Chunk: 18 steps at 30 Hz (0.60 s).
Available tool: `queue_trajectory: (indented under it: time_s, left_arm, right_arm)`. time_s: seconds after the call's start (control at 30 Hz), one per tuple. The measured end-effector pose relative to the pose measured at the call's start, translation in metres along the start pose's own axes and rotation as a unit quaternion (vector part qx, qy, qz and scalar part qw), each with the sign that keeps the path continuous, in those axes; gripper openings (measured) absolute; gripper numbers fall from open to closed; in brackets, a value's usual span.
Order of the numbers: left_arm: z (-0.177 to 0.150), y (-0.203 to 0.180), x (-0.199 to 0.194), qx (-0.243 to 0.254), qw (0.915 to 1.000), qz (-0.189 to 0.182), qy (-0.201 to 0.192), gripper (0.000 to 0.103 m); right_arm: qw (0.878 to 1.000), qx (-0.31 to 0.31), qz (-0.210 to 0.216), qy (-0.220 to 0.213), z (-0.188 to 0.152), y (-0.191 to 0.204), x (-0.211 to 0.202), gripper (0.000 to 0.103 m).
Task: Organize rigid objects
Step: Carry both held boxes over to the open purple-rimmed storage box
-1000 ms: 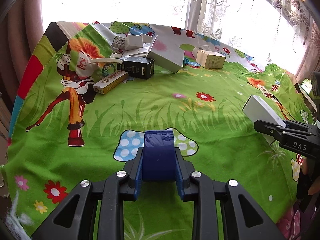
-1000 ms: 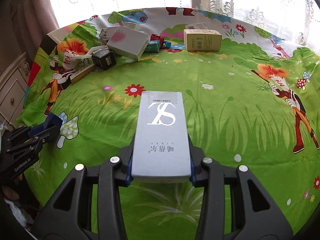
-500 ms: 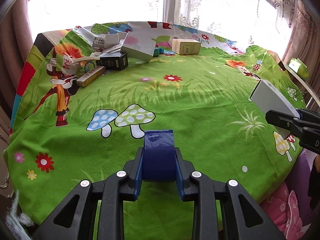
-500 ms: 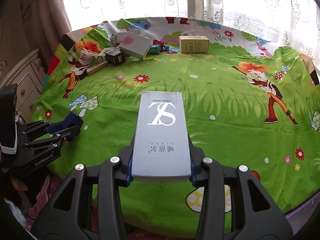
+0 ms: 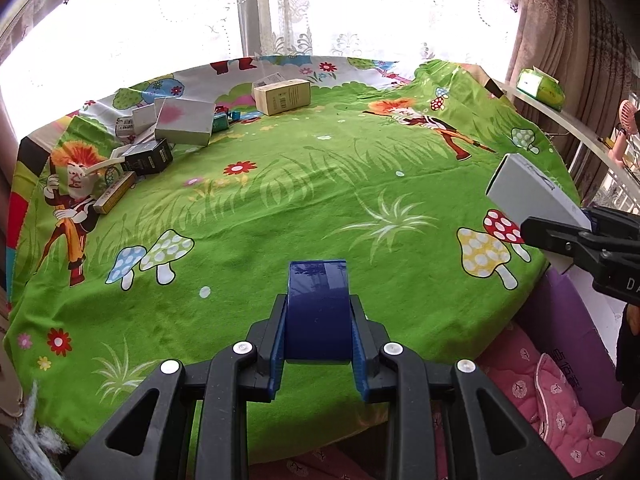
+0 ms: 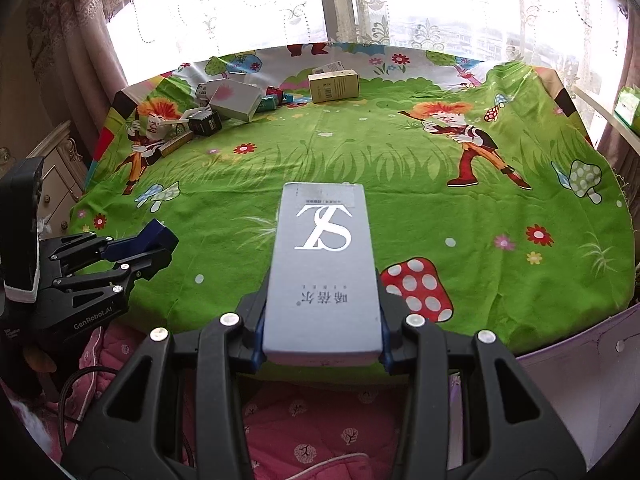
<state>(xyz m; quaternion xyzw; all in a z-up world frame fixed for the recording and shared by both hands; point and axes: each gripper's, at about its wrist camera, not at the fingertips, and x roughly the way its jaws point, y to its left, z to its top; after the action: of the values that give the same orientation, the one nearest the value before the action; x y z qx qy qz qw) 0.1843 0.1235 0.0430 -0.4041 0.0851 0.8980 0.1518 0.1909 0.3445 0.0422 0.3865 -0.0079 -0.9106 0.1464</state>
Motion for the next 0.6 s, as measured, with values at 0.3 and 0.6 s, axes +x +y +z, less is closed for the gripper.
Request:
queue_trajectory:
  time_s: [0.3,0.6]
  left_arm:
    - [0.004,-0.057,-0.008,0.065,0.9974,-0.030,0.005,0.029]
    - [0.006,-0.112,-0.019,0.135,0.9891,-0.059,0.005,0.029]
  right_arm:
    - [0.999,0.017,-0.027,-0.018,-0.022,-0.031,-0.042,0.045]
    - [0.997,0.046,-0.049,-0.027,-0.047,-0.061,-0.070,0.045]
